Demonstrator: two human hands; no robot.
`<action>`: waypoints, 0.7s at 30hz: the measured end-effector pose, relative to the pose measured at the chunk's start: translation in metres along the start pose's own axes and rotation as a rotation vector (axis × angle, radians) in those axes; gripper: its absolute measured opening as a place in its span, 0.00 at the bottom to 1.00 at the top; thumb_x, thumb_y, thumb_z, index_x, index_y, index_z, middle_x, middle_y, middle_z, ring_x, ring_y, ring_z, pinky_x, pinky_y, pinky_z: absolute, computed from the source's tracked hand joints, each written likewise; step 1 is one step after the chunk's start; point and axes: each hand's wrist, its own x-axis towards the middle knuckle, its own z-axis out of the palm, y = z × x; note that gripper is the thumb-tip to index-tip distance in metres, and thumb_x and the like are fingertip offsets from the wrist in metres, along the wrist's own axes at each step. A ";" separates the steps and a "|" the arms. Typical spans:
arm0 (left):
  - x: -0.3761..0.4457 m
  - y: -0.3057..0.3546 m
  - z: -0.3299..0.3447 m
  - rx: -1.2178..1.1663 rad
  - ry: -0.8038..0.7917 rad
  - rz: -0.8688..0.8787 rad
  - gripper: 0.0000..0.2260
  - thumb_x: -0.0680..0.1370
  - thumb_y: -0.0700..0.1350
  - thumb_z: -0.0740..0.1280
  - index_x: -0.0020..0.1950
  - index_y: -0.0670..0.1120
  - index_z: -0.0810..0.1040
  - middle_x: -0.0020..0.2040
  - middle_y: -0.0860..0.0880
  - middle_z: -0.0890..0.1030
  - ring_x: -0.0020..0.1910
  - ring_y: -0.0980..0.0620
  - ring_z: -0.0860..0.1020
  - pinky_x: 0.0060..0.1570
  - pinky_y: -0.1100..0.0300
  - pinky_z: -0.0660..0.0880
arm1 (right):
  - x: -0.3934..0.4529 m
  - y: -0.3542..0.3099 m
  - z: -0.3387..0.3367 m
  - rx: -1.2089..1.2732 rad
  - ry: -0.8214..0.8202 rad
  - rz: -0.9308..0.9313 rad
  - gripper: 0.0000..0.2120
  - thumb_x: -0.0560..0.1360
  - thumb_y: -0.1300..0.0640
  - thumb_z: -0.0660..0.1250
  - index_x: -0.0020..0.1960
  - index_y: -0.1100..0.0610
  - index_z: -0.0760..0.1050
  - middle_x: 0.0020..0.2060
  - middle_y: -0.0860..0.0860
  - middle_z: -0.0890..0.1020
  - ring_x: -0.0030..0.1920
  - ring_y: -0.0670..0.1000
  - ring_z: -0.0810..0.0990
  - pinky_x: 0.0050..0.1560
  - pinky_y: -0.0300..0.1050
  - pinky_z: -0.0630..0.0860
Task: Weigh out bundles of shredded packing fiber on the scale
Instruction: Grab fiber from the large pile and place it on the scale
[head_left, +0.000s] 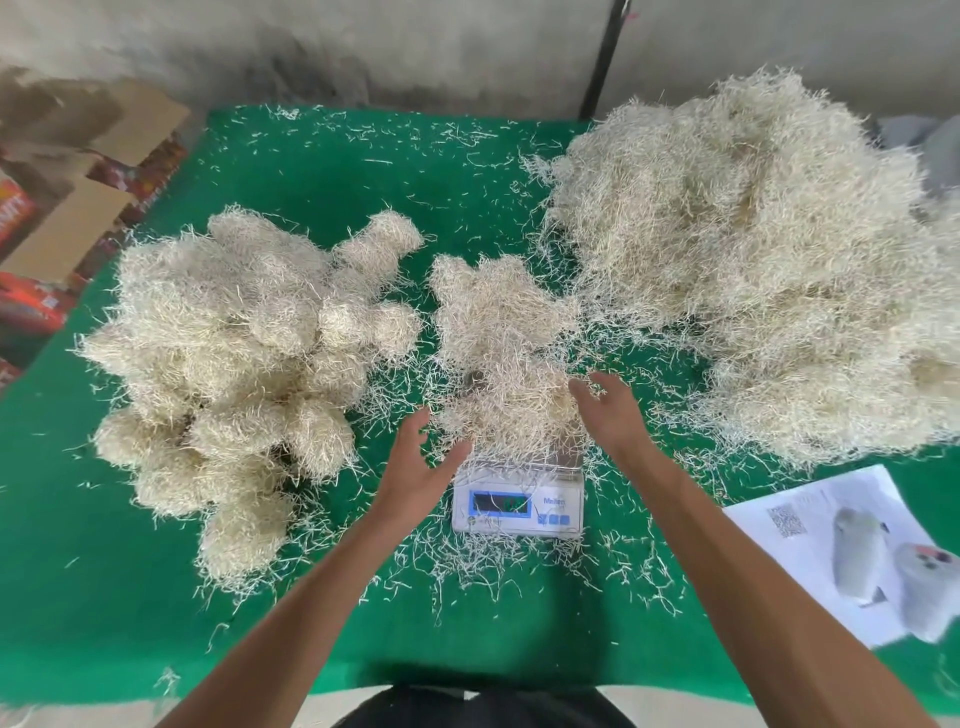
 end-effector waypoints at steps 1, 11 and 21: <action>0.000 -0.001 0.000 -0.014 -0.001 -0.002 0.41 0.73 0.70 0.68 0.79 0.55 0.56 0.78 0.55 0.63 0.71 0.56 0.67 0.70 0.48 0.69 | 0.000 0.002 0.001 0.009 -0.002 -0.006 0.31 0.84 0.43 0.64 0.80 0.58 0.64 0.68 0.60 0.78 0.56 0.52 0.79 0.63 0.50 0.72; 0.005 0.003 0.010 -0.175 0.095 -0.113 0.36 0.75 0.72 0.61 0.78 0.61 0.54 0.77 0.52 0.65 0.68 0.50 0.73 0.66 0.44 0.73 | 0.000 0.006 0.009 0.073 0.053 -0.006 0.41 0.80 0.26 0.54 0.79 0.57 0.65 0.68 0.54 0.77 0.70 0.58 0.75 0.68 0.55 0.70; 0.061 0.040 0.012 -0.723 0.045 -0.428 0.31 0.79 0.69 0.55 0.68 0.47 0.76 0.64 0.46 0.79 0.65 0.49 0.77 0.69 0.46 0.70 | -0.024 -0.041 0.142 -0.043 -0.273 -0.356 0.22 0.87 0.46 0.54 0.67 0.59 0.78 0.73 0.57 0.74 0.75 0.54 0.69 0.78 0.49 0.57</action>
